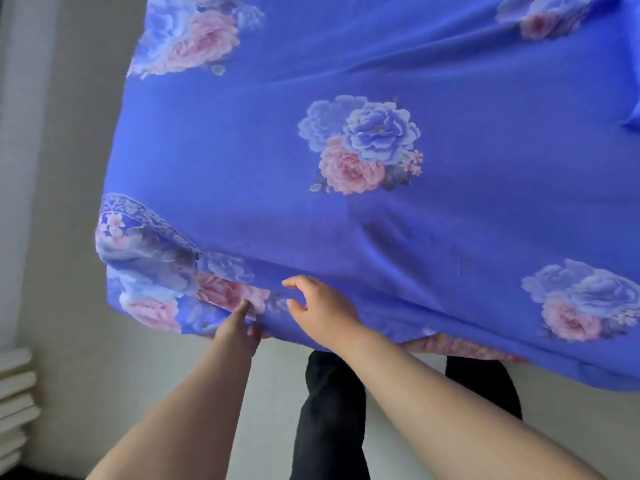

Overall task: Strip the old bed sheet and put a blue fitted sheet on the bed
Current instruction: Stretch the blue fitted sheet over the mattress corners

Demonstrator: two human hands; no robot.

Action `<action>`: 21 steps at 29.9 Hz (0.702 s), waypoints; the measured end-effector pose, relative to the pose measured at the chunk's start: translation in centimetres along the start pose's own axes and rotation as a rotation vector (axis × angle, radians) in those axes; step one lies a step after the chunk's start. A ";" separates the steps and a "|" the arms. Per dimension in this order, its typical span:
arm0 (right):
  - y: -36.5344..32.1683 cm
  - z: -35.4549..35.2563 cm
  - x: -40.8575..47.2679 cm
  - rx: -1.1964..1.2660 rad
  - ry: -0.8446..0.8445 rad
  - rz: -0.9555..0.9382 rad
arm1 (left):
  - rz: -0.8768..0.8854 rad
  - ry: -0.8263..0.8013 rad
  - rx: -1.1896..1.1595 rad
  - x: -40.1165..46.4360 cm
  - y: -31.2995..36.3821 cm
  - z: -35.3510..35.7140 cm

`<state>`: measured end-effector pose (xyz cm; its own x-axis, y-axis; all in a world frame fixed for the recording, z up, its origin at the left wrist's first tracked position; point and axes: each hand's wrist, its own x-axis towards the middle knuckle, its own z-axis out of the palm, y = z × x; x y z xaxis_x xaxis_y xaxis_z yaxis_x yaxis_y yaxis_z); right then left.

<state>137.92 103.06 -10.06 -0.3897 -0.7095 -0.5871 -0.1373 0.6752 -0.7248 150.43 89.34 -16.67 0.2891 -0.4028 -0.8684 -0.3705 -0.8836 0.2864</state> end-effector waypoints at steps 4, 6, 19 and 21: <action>-3.3 6.3 1.9 -0.152 -0.187 0.020 | -0.123 0.047 0.082 1.7 2.0 -2.4; -4.8 8.5 2.2 -0.249 -0.234 0.039 | -0.037 0.081 0.184 1.2 2.1 -4.0; -17.0 -6.6 5.0 0.163 0.095 -0.061 | 1.350 -0.115 0.091 -12.3 14.3 -2.5; -19.2 -12.4 5.7 0.122 0.453 -0.152 | 1.594 -0.055 0.459 -10.5 14.8 -1.8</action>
<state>127.00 88.58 4.98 -0.7340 -0.6207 -0.2757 -0.1256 0.5231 -0.8430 143.54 80.07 -2.60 -0.6369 -0.7571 0.1454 -0.4597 0.5243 0.7169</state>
